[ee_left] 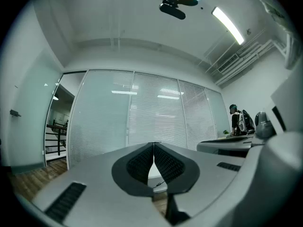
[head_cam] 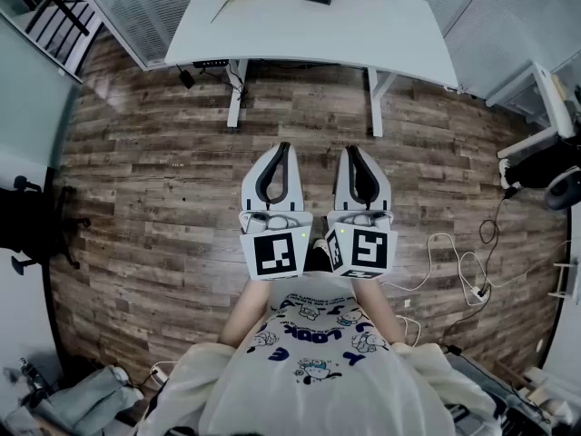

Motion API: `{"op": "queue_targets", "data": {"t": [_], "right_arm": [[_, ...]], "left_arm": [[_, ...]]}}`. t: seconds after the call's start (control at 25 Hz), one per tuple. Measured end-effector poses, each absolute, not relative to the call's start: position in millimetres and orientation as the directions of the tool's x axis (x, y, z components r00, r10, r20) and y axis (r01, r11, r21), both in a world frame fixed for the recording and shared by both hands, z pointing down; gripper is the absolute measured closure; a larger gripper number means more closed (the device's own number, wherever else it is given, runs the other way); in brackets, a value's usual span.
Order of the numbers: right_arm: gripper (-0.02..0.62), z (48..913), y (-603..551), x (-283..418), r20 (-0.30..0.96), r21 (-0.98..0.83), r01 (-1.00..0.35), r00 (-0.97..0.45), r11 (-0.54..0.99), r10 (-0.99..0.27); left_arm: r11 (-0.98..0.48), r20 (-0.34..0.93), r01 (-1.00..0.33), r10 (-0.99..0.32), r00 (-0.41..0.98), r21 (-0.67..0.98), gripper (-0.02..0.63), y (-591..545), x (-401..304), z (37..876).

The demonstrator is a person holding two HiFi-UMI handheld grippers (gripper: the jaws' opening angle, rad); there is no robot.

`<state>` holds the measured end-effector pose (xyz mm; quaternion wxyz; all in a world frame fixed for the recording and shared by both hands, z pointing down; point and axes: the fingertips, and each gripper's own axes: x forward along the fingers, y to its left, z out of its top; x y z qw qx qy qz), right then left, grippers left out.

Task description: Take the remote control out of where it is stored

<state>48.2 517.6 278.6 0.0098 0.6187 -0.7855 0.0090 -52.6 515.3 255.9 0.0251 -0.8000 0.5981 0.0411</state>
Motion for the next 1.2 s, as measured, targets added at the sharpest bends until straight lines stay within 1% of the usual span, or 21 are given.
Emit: {"op": "queue_targets", "data": {"t": [0.16, 0.48, 0.96, 1.2], "right_arm": [[0.549, 277.5, 520.1, 51.1, 0.027, -0.015, -0.978, -0.21, 0.21, -0.977], [0.549, 282.5, 513.9, 45.3, 0.032, -0.044, -0.977, -0.211, 0.209, -0.977], [0.549, 292.8, 492.4, 17.1, 0.055, -0.035, -0.981, -0.192, 0.19, -0.98], [0.549, 296.6, 479.8, 12.9, 0.065, -0.035, -0.984, -0.177, 0.175, -0.982]], "left_arm": [[-0.293, -0.09, -0.956, -0.952, 0.292, 0.001, 0.588, 516.6, -51.9, 257.4], [-0.29, -0.088, -0.957, -0.954, 0.288, 0.008, 0.588, 511.1, -59.4, 260.1], [-0.292, -0.087, -0.957, -0.953, 0.291, -0.002, 0.588, 486.2, -96.1, 267.5], [-0.298, -0.055, -0.954, -0.953, 0.298, -0.001, 0.588, 470.3, -107.3, 276.7]]}}
